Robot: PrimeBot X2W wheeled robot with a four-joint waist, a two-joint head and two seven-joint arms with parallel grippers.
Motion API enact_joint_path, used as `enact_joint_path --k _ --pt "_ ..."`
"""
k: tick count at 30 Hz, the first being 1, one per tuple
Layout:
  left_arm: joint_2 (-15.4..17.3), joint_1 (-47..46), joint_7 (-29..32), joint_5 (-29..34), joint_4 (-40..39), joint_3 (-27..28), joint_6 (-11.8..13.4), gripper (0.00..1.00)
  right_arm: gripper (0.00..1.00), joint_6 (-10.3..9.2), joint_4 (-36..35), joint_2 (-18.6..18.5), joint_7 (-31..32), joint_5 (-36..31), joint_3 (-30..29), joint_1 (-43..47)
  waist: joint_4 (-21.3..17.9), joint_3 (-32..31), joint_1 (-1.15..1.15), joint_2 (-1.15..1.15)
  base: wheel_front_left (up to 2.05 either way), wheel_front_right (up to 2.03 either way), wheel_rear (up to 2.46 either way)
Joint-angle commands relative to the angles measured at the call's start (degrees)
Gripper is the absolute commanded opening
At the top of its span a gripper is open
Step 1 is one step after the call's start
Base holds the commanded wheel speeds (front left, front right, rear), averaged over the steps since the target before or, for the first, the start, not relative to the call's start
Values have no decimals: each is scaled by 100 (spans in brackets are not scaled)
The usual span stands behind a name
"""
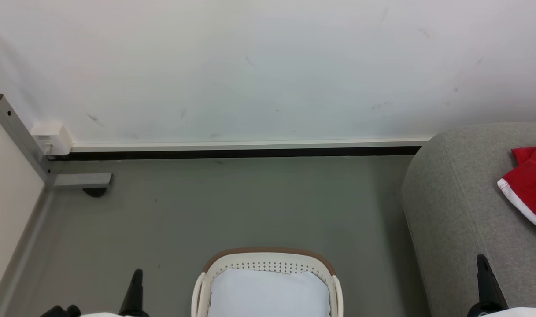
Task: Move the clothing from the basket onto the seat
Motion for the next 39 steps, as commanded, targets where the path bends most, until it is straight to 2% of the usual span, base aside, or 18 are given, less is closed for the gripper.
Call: enact_joint_path --k 1,39 --pt "37 -127 36 -164 -85 51 -28 0 0 -6 -75 -52 44 181 -29 -127 6 2 -1 0 0 0 0" --pt "51 -302 588 -2207 -284 312 -240 0 0 -10 -137 -64 602 2347 -216 -312 160 39 -1 0 0 0 0"
